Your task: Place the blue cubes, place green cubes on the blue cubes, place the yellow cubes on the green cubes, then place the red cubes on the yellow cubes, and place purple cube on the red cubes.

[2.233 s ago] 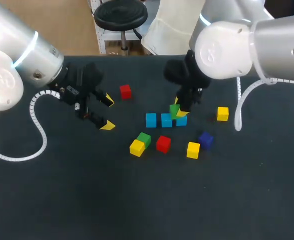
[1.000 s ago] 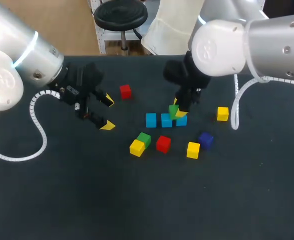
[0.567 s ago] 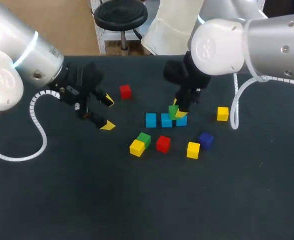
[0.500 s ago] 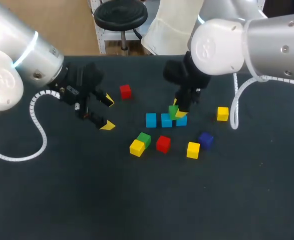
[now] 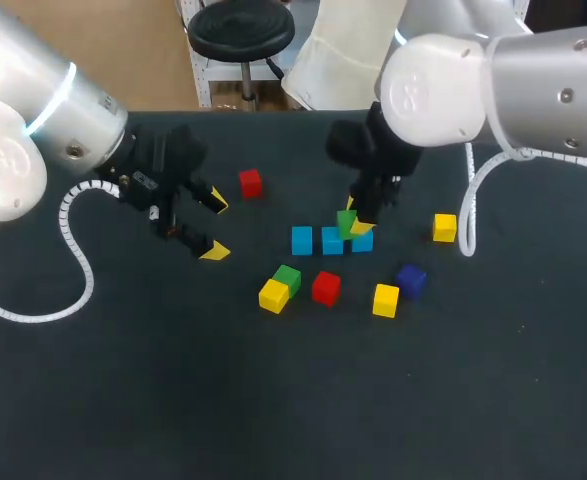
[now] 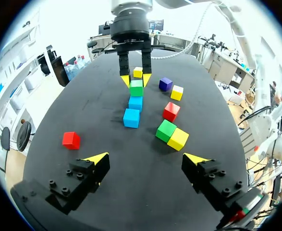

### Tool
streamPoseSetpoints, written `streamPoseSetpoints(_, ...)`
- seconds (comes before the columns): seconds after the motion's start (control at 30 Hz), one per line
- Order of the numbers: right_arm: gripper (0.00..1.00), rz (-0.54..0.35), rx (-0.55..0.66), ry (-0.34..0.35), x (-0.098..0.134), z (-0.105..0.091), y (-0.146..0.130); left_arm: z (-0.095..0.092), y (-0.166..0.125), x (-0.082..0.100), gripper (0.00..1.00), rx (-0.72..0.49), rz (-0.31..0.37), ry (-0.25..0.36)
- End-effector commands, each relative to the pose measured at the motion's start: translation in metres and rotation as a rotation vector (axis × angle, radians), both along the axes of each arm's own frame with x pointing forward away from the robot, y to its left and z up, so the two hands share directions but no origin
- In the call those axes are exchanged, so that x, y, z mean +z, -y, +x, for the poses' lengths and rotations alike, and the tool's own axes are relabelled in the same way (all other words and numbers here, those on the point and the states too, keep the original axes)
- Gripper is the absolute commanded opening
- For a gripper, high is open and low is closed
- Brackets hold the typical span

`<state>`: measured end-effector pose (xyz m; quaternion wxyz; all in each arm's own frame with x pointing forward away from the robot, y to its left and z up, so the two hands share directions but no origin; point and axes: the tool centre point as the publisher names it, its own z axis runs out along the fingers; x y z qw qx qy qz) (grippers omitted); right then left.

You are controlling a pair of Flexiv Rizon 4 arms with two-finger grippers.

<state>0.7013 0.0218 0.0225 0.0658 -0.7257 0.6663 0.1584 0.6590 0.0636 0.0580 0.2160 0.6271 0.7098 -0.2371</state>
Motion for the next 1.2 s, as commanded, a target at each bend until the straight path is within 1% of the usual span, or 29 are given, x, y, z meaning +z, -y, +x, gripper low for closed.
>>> streamPoseSetpoints(0.03,0.0,0.002,0.004,-0.006,-0.0001,0.0028,-0.0003,-0.0003,-0.001,-0.0007,1.0,-0.002,-0.003,0.003)
streamPoseSetpoints(0.1,0.01,0.002,0.005,-0.006,-0.0002,0.0029,-0.0003,-0.0003,-0.001,-0.0007,1.0,-0.002,-0.003,0.003)
streamPoseSetpoints(0.23,0.16,0.002,0.006,-0.009,0.0004,0.0026,-0.0002,-0.0003,-0.001,-0.0007,1.0,-0.002,-0.003,0.003)
streamPoseSetpoints(0.27,0.18,0.001,0.006,-0.009,0.0004,0.0026,-0.0002,-0.0003,-0.001,-0.0007,1.0,-0.002,-0.003,0.003)
streamPoseSetpoints(0.43,0.2,0.001,0.008,-0.013,0.0,0.0027,-0.0004,-0.0003,-0.001,-0.0007,1.0,-0.002,-0.003,0.003)
streamPoseSetpoints(0.53,0.29,0.002,0.009,-0.017,-0.0001,0.0027,-0.0006,-0.0003,-0.001,-0.0007,1.0,-0.002,-0.003,0.003)
streamPoseSetpoints(0.93,0.37,0.0,0.012,-0.024,-0.0014,0.0028,-0.0011,-0.0003,-0.001,-0.0007,1.0,-0.002,-0.003,0.003)
streamPoseSetpoints(0.97,0.41,-0.001,0.013,-0.024,-0.0014,0.0027,-0.0012,-0.0003,-0.001,-0.0007,1.0,-0.002,-0.003,0.003)
streamPoseSetpoints(1.03,0.45,-0.002,0.014,-0.027,-0.002,0.0025,-0.0015,-0.0003,-0.001,-0.0007,1.0,-0.002,-0.003,0.003)
streamPoseSetpoints(1.2,0.46,-0.002,0.014,-0.029,-0.0017,0.002,-0.0022,-0.0003,-0.001,-0.0007,1.0,-0.002,-0.003,0.003)
